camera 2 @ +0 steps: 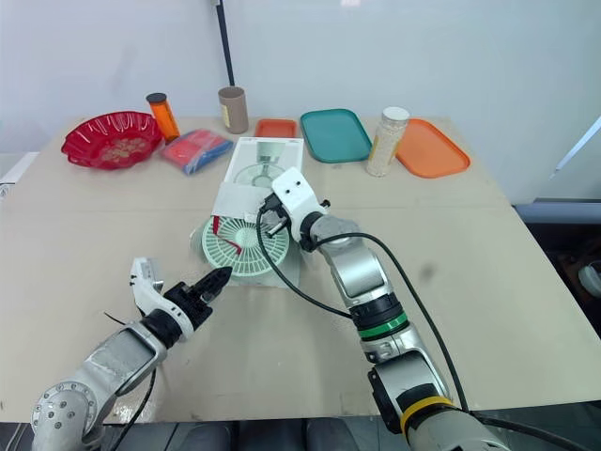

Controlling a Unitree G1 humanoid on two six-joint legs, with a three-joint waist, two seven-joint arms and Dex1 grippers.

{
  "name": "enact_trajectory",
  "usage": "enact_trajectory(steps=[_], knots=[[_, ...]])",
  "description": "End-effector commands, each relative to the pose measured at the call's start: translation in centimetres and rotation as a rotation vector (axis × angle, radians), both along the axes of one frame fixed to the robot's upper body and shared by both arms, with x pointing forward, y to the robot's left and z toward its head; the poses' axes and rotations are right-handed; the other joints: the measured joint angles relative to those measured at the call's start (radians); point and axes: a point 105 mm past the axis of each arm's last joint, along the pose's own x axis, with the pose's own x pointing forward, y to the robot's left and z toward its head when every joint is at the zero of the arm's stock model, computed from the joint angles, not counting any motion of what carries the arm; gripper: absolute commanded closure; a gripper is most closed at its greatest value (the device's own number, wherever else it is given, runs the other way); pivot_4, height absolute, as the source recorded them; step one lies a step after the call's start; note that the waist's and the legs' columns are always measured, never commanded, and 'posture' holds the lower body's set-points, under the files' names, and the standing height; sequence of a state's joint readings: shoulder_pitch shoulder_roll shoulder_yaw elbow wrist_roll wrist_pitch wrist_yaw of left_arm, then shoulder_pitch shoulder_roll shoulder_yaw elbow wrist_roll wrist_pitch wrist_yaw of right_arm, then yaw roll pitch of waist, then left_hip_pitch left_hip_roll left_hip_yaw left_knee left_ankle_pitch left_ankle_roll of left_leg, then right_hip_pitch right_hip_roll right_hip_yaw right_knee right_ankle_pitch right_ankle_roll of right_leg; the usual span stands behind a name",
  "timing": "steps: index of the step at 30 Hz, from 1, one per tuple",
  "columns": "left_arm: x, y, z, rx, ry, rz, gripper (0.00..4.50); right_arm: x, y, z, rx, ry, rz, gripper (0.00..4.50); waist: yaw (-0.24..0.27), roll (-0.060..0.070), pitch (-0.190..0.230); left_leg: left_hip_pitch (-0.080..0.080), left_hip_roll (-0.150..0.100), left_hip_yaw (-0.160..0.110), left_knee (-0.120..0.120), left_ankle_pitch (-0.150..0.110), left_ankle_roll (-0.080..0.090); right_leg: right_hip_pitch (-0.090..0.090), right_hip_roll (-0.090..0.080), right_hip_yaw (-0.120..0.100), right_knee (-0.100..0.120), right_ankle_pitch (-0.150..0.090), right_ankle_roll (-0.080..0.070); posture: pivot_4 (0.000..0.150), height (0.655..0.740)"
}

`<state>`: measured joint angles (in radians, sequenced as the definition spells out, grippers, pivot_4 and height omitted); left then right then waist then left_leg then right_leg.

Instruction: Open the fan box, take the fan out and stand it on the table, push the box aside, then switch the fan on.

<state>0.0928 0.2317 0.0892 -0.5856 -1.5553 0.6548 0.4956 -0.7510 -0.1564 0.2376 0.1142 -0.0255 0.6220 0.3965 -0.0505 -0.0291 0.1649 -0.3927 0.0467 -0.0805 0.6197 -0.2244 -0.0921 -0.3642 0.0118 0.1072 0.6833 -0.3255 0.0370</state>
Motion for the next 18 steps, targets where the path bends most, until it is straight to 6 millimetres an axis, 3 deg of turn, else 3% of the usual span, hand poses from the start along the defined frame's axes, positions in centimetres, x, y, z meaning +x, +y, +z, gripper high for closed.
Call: enact_trajectory(steps=[1, 3, 4, 11, 18], knots=[[-0.1, 0.9, -0.7, 0.038, 0.018, 0.03, 1.09, 0.1, -1.2, -3.3, -0.059, 0.104, -0.041, 4.5, 0.0, 0.0, 0.0, 0.0, 0.0, 0.0, 0.0, 0.0, 0.0, 0.0, 0.0, 0.0, 0.0, 0.0, 0.0, 0.15, 0.74], [-0.3, 0.8, -1.1, 0.072, 0.017, 0.01, 0.56, 0.1, -1.2, -3.4, -0.06, 0.105, -0.038, 4.5, 0.0, 0.0, 0.0, 0.0, 0.0, 0.0, 0.0, 0.0, 0.0, 0.0, 0.0, 0.0, 0.0, 0.0, 0.0, 0.15, 0.74], [-0.3, 0.8, -1.2, 0.082, 0.015, 0.004, 0.05, 0.0, -1.2, -3.4, -0.061, 0.105, -0.037, 4.5, 0.0, 0.0, 0.0, 0.0, 0.0, 0.0, 0.0, 0.0, 0.0, 0.0, 0.0, 0.0, 0.0, 0.0, 0.0, 0.15, 0.74], [0.3, 2.6, 0.3, -0.022, -0.059, 0.061, 0.02, 0.2, -1.1, -3.4, -0.065, 0.097, -0.034, 4.5, -0.001, 0.0, 0.0, 0.0, 0.0, 0.001, -0.001, 0.0, 0.0, -0.001, 0.0, 0.001, 0.0, -0.001, 0.0, 0.15, 0.74], [1.9, 3.7, 0.4, -0.034, -0.075, 0.084, 0.02, 0.3, -1.0, -3.3, -0.065, 0.093, -0.03, 4.5, 0.002, 0.0, 0.0, -0.001, 0.0, 0.001, -0.001, 0.0, 0.0, -0.001, 0.0, 0.0, 0.0, -0.001, 0.0, 0.15, 0.74]])
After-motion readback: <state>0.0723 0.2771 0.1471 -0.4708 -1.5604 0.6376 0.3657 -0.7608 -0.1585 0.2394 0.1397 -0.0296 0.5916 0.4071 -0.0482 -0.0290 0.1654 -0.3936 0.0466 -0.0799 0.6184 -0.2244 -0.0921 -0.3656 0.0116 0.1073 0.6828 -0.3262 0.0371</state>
